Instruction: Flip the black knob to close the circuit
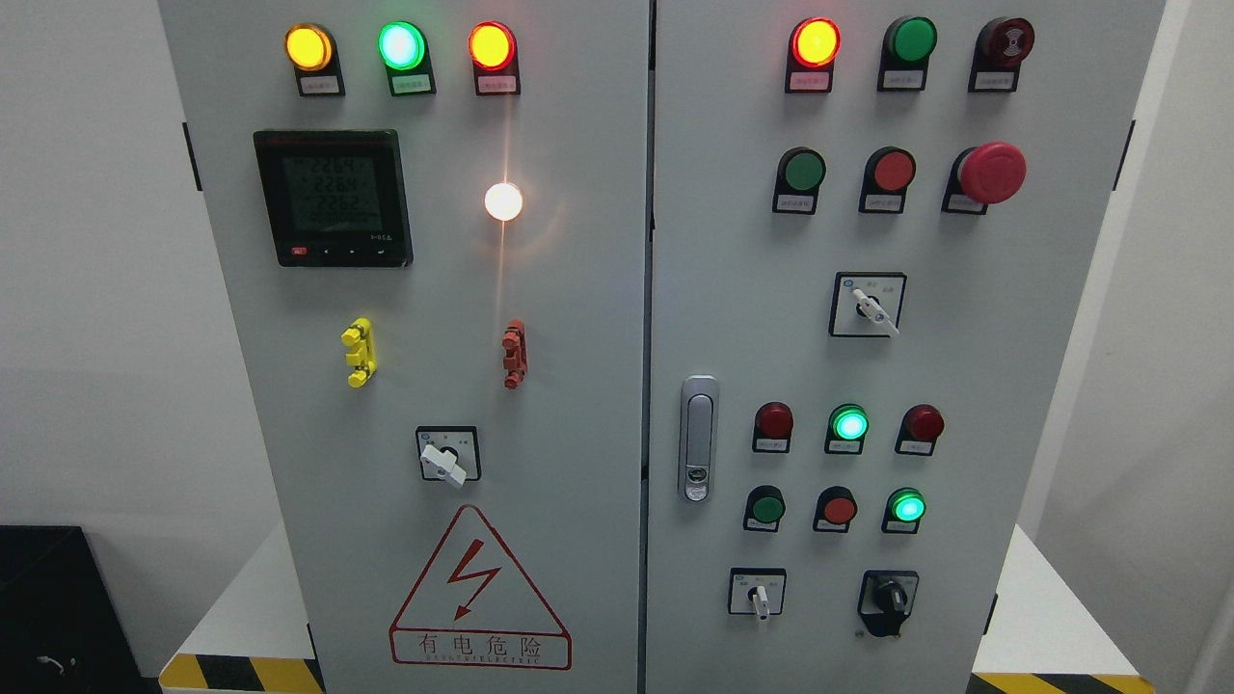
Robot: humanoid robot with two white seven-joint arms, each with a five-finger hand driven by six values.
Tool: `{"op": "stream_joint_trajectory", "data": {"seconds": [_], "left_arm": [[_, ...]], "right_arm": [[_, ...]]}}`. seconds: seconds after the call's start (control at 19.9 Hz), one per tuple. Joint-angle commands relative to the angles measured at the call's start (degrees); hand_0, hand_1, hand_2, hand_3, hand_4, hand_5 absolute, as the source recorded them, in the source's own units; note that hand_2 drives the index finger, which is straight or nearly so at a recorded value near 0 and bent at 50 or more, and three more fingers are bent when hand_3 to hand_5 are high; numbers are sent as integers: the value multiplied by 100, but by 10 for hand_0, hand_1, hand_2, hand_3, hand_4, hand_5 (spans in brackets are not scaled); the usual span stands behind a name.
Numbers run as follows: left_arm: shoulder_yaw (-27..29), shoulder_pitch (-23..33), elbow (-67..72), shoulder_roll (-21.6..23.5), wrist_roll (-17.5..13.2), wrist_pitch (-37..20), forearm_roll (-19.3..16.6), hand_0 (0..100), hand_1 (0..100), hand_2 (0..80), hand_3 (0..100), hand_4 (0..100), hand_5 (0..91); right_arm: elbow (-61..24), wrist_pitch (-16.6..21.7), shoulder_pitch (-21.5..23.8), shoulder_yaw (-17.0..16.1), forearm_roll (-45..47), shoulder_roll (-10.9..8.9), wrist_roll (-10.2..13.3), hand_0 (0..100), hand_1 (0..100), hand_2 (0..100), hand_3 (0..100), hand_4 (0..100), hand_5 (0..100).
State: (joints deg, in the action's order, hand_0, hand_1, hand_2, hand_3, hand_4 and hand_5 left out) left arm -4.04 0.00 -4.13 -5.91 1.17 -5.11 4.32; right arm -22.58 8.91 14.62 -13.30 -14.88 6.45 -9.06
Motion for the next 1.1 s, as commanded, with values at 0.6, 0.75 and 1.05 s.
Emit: {"op": "stream_joint_trajectory", "data": {"seconds": [0.6,0.75,1.05], "left_arm": [[0,35,0,2,-3,2,-1,120,556,0,0,0,0],[0,35,0,2,-3,2,-1,120,556,0,0,0,0],[0,35,0,2,-3,2,-1,120,556,0,0,0,0]], "right_arm": [[-351,-3,-3,320,-506,-3,-105,0,121,0,0,0,0],[-773,-178,5,328,-1024,-3,-105,0,140,0,44,0,0],[-1537,-337,5,346,-2044,-3,-70,0,146,138,200,159,0]]}}
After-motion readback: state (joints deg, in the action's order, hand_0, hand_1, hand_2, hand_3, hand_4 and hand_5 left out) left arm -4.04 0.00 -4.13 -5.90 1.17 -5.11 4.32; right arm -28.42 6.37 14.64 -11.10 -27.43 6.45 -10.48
